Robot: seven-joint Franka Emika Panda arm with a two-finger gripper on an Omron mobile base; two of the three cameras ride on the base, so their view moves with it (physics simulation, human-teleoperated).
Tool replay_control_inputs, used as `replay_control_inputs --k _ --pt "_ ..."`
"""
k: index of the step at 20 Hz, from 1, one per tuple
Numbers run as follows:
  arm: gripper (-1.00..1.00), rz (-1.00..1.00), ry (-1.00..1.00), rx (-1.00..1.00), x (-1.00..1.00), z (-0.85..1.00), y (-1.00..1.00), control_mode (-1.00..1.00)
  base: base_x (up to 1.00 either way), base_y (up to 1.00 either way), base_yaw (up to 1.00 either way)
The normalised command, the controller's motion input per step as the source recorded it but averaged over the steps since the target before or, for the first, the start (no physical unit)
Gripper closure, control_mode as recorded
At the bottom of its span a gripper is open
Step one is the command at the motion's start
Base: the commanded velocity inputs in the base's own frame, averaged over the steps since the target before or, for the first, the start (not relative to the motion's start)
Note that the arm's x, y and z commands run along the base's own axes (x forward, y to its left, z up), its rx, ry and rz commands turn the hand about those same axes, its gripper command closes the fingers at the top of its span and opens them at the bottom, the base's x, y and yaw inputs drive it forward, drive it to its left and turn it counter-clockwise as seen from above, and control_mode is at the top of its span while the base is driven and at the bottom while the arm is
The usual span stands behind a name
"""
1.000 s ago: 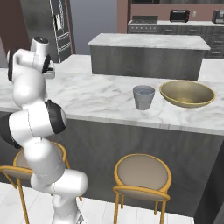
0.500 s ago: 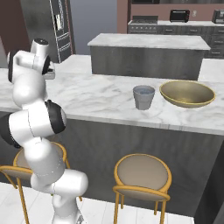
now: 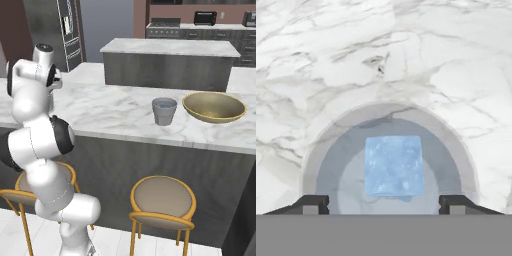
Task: There are four ice cubes in the ice bowl. Place two ice cubes in each glass of water.
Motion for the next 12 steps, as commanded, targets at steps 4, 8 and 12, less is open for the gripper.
replay_control_inputs --k 4,8,12 --pt "-1.0 0.0 -0.11 0.0 -0.07 0.03 0.0 -1.0 0.0 0.0 0.0" --pt "1.0 0.0 -0.05 0.0 -0.04 0.0 0.07 -1.0 0.0 0.0 0.0" --pt "1.0 0.0 -0.16 0.02 -0.39 0.33 0.02 -1.0 0.0 0.0 0.0"
